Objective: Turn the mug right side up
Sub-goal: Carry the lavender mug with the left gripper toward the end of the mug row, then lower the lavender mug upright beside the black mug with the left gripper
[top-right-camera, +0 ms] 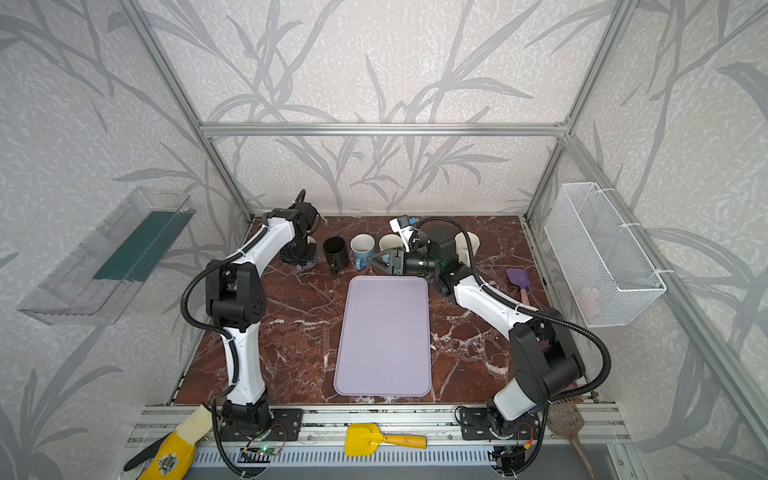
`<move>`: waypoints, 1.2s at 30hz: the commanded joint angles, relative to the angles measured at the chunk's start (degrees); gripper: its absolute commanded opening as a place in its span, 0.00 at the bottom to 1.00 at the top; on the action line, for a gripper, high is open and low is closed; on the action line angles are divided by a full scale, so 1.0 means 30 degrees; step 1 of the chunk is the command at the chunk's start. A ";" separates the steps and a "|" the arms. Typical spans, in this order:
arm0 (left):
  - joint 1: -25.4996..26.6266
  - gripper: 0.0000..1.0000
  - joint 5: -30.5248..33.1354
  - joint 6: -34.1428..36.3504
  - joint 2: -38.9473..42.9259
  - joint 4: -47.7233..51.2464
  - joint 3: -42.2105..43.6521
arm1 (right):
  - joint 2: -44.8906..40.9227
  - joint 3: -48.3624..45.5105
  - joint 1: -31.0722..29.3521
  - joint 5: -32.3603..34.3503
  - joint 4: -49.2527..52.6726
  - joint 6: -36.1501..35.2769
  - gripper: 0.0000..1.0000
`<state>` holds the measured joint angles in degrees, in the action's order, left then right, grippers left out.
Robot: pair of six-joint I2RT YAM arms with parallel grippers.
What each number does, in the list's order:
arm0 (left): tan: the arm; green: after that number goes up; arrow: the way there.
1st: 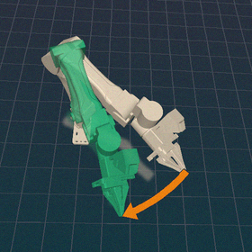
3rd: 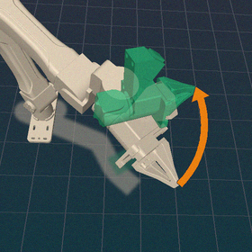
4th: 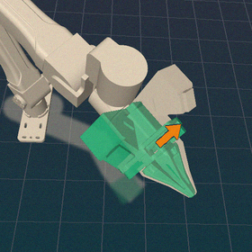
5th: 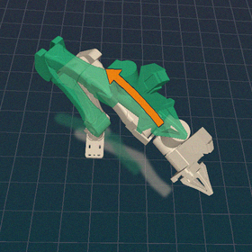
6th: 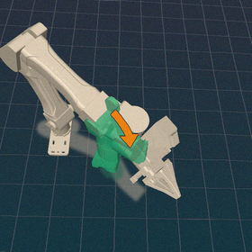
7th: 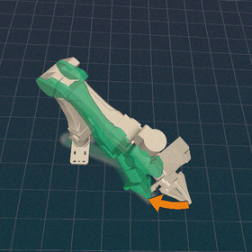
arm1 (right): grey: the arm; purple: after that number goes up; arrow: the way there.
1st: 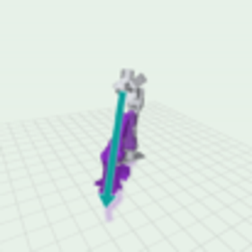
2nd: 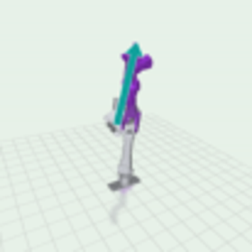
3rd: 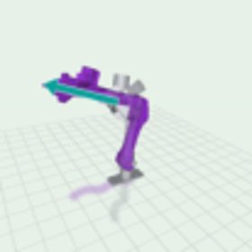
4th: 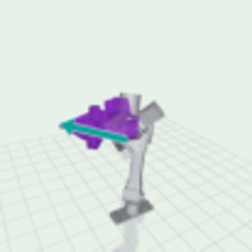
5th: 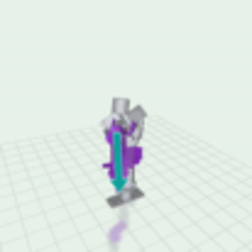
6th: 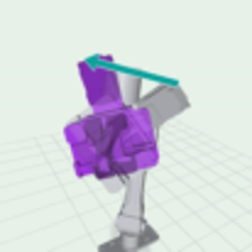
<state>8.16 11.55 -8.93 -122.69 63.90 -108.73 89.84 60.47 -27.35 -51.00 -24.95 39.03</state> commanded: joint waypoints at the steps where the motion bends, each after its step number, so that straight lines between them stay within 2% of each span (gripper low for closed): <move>1: 0.0078 0.00 0.0720 -0.0128 0.0002 0.0155 -0.0617 | -0.0766 -0.0146 0.0117 0.0036 0.0057 -0.0398 0.39; 36: 0.0182 0.00 0.0346 -0.0015 -0.0894 -0.1156 0.0168 | -0.1415 -0.0327 0.0136 0.0404 0.0948 -0.0717 0.39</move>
<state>8.45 11.84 -8.99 -125.14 61.17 -108.57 87.68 59.70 -27.16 -49.91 -22.31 37.65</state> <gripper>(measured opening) 0.148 0.393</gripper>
